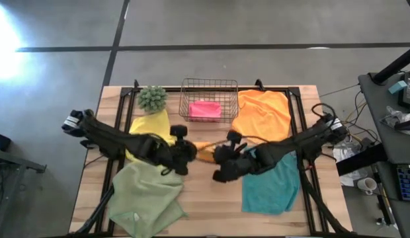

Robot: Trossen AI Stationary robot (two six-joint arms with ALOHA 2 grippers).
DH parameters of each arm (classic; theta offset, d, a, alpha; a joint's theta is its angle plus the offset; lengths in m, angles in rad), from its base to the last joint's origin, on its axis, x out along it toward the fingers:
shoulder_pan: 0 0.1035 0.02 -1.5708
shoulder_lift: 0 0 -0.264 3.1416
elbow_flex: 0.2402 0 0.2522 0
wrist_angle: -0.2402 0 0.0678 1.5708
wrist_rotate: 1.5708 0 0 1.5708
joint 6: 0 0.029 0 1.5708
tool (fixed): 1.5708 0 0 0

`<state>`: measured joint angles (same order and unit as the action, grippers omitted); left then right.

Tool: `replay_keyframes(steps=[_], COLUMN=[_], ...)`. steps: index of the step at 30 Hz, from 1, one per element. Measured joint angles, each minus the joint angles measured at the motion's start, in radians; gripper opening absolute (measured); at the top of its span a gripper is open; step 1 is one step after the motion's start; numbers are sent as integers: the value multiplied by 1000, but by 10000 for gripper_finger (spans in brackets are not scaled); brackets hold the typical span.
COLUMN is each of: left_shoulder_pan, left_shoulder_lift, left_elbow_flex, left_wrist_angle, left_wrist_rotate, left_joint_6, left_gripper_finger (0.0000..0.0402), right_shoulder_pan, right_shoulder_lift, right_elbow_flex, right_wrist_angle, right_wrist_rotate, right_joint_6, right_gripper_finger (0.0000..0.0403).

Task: Fold microfiber towels
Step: Put the folded orange microfiber towel into the wire basket

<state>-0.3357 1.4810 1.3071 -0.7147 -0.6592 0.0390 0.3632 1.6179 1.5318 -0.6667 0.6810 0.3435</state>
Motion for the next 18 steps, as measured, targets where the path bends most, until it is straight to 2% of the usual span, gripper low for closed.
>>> replay_keyframes(steps=[7,12,15,18], left_shoulder_pan=[106,207,285,368], left_shoulder_lift=[-86,-109,-108,-103], left_elbow_flex=[3,24,26,24], left_wrist_angle=[81,112,149,205], left_wrist_rotate=[-30,-30,-30,-29], left_joint_6=[197,328,405,466], left_gripper_finger=[1,1,0,0], right_shoulder_pan=[-121,-248,-343,-440], right_shoulder_lift=[-52,-97,-105,-105], right_elbow_flex=[0,1,1,1], right_wrist_angle=[116,190,201,226], right_wrist_rotate=[-1,-17,-85,-208], right_joint_6=[-217,-376,-441,-496], right_gripper_finger=[9,9,9,10])
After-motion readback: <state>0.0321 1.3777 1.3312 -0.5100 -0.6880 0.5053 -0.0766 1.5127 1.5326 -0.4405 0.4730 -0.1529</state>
